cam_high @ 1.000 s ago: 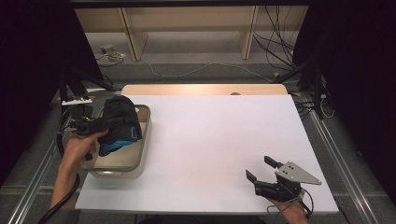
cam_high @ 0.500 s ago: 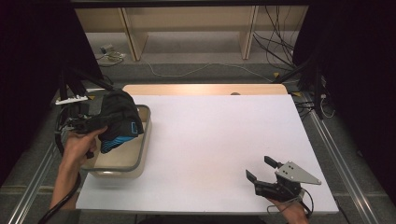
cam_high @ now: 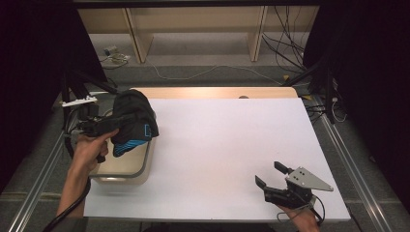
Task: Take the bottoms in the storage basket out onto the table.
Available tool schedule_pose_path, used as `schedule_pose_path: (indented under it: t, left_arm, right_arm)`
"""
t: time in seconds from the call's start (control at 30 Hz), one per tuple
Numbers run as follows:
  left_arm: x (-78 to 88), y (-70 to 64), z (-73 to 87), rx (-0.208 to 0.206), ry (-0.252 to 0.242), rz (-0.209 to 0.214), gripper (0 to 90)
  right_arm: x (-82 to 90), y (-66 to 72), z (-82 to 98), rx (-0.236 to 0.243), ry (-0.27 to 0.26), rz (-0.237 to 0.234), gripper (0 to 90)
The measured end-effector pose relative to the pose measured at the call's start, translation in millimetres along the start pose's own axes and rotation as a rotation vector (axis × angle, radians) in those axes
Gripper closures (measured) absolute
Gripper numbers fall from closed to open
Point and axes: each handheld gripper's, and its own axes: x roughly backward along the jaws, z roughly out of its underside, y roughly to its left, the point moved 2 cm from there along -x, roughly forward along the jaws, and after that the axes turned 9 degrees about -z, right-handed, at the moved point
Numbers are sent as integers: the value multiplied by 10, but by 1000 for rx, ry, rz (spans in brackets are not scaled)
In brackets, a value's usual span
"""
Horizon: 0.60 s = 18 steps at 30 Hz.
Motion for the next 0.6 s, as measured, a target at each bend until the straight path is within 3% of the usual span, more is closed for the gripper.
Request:
schedule_pose_path:
  t: [0.6]
  left_arm:
    - [-191,-360,-13,-21,30,106,578]
  right_arm:
    - [-10,-19,11,-6,5,8,198]
